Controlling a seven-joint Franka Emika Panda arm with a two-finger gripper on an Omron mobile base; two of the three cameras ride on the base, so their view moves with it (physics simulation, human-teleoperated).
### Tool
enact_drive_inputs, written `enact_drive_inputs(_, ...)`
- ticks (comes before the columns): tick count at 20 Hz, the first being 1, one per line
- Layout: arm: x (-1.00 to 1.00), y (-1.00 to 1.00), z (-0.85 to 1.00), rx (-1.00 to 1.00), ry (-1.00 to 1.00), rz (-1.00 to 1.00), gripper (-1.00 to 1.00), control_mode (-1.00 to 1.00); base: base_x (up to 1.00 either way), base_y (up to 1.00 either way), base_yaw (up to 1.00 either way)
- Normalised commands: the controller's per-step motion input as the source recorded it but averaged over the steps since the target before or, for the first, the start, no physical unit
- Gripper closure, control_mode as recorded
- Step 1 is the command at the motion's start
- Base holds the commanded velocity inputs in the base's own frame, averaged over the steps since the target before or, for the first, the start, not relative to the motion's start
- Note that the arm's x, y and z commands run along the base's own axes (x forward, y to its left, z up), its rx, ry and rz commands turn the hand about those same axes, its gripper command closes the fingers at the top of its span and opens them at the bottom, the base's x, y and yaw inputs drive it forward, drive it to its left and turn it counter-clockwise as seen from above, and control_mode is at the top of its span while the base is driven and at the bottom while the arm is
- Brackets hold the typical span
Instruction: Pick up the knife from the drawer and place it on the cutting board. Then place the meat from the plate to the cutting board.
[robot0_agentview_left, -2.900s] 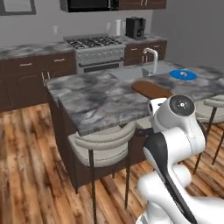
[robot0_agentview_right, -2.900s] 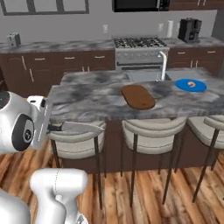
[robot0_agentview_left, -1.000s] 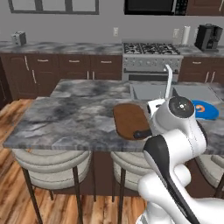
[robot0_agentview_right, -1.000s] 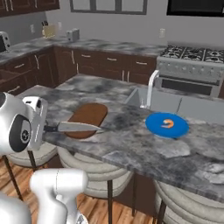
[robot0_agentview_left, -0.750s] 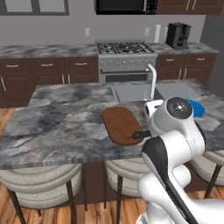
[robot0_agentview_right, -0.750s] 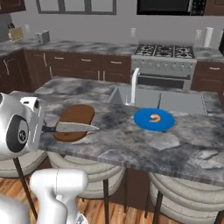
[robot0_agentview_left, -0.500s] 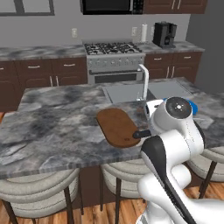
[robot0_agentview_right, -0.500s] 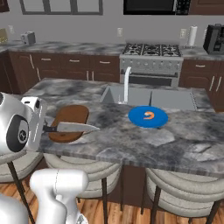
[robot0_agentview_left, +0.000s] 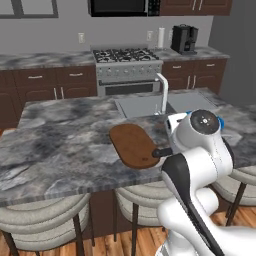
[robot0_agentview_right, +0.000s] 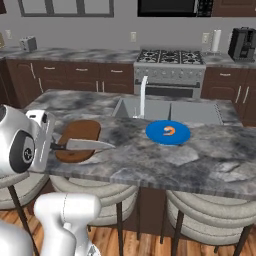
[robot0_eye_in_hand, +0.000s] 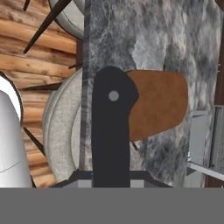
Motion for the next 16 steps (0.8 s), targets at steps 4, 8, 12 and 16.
enact_drive_inputs(4,0.27,0.02,0.12,-0.02,0.01,0.14,1.00,-1.00,0.00,0.00,0.00)
enact_drive_inputs(8,0.28,0.00,0.11,0.00,0.00,0.36,1.00,-1.00,0.00,0.00,0.00)
enact_drive_inputs(12,0.20,0.00,0.04,-0.02,0.00,0.47,1.00,-1.00,0.00,0.00,0.00)
enact_drive_inputs(16,0.31,0.00,0.00,-0.07,0.02,0.48,1.00,-1.00,0.00,0.00,0.00)
